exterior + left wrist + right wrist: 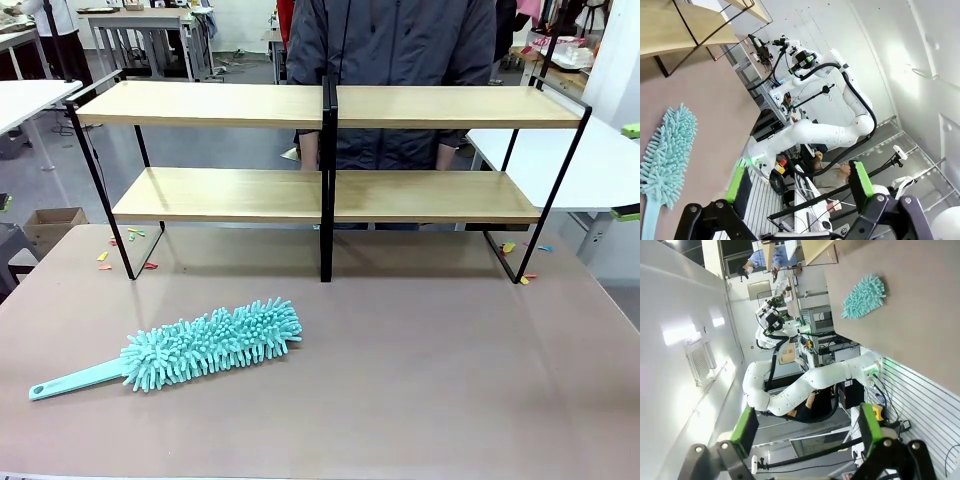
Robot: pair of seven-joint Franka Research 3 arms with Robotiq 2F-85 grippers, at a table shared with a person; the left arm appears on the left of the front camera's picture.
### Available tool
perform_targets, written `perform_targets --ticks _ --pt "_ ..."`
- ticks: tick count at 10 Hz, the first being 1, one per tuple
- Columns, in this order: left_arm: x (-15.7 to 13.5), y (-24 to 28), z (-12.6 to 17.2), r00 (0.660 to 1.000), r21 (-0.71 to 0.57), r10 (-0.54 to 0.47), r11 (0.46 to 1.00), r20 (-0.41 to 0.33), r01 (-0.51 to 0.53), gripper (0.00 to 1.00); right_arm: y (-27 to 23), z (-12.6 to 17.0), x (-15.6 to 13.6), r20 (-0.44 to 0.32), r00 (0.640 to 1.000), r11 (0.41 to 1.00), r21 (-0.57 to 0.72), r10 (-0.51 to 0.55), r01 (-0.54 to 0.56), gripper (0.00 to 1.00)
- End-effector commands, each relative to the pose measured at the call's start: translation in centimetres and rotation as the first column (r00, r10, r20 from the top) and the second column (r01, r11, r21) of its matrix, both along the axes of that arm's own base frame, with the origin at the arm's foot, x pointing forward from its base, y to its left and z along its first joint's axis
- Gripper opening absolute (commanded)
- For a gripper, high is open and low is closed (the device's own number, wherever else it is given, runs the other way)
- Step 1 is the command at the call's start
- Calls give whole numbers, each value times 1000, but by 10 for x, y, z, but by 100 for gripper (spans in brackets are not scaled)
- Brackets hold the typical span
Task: Clean the shelves.
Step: Place the Duster on the table.
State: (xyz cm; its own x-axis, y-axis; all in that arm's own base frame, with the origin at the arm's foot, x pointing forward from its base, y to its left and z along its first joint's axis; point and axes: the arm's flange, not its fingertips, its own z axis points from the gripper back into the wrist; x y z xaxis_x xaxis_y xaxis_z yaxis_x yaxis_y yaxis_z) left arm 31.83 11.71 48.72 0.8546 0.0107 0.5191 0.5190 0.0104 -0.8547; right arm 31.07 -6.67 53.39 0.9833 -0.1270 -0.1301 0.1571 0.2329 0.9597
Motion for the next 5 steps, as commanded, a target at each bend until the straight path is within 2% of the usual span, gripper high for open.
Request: perform_targets --ticks 1,5 --pt "-3 1 0 1000 13 -3 1000 17 3 100 -2 0 -3 4 1000 1000 -12 17 -16 100" --pt "-3 1 0 1000 13 -3 1000 17 3 100 -2 0 -3 4 1000 1000 -12 17 -16 100"
